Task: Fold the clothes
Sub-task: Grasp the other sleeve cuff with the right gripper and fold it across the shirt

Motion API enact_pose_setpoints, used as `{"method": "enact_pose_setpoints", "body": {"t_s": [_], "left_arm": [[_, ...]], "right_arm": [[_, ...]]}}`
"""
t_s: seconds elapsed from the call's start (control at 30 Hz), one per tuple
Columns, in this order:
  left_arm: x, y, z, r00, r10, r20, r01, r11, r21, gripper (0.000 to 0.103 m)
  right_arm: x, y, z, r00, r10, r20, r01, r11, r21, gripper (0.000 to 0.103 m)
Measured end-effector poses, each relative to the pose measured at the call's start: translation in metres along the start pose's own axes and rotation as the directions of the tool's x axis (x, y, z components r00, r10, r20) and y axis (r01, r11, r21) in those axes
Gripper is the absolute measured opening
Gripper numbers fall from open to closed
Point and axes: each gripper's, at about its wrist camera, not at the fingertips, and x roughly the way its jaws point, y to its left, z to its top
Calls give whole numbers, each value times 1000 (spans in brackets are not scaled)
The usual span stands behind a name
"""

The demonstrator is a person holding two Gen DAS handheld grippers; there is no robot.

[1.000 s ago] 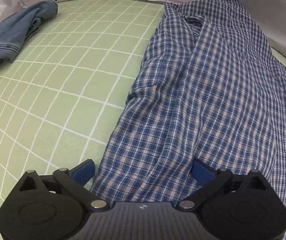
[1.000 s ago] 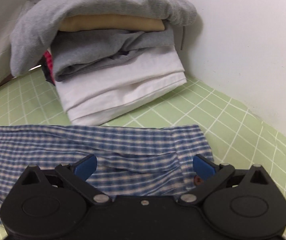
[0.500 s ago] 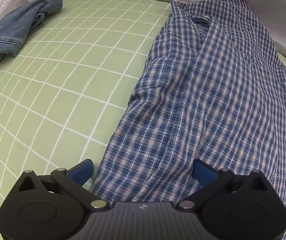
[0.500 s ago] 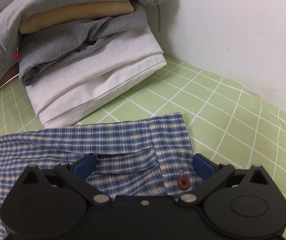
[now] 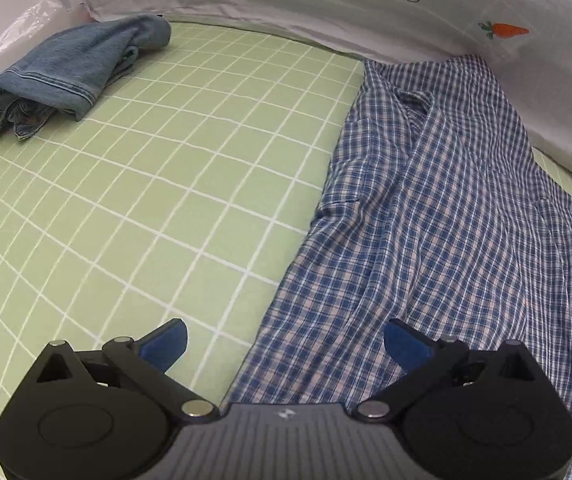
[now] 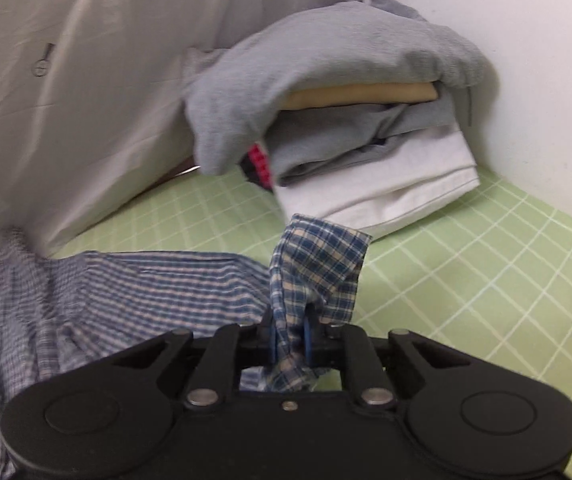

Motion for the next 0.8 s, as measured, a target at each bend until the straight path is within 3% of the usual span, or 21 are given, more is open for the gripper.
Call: {"method": "enact_pose_setpoints", "body": {"t_s": [0.17,0.37,0.4,0.43,0.47,0.57,0.6,0.63,0.8], "left_arm": [[-10,16,-16,1000,-7,-1,7,1000,16,103],[-23,47,-39,1000,0,-12,0,1000,10,103],[-25,52,-43,1000,1,-15,-1,1000,7,103],[-27,56,-47,1000,1,-18,-1,1000,4,103],[-30,60,-51,1000,1,-20,-1,1000,2,103],[-35,66,-63,1000,-3,-25,3,1000,3,103],[-37,66,-67,1000,-4,-27,4,1000,8,103],[-38,65,-71,1000,-7,-28,7,1000,15,103],[-42,46,-87,999,-29,-42,32,997,72,103]], "right_arm": [[-17,62,-37,981,179,-69,-185,979,-89,11],[-37,137,-99,912,344,-222,-388,899,-201,15],[-41,145,-108,901,357,-247,-412,883,-224,23],[-45,153,-115,893,361,-269,-427,868,-252,42],[-50,159,-122,888,362,-284,-437,857,-272,49],[-64,160,-134,888,361,-284,-437,855,-278,62],[-69,156,-135,894,356,-274,-426,864,-267,72],[-74,150,-136,905,340,-256,-403,878,-259,84],[-91,113,-138,962,213,-169,-248,943,-224,101]]}}
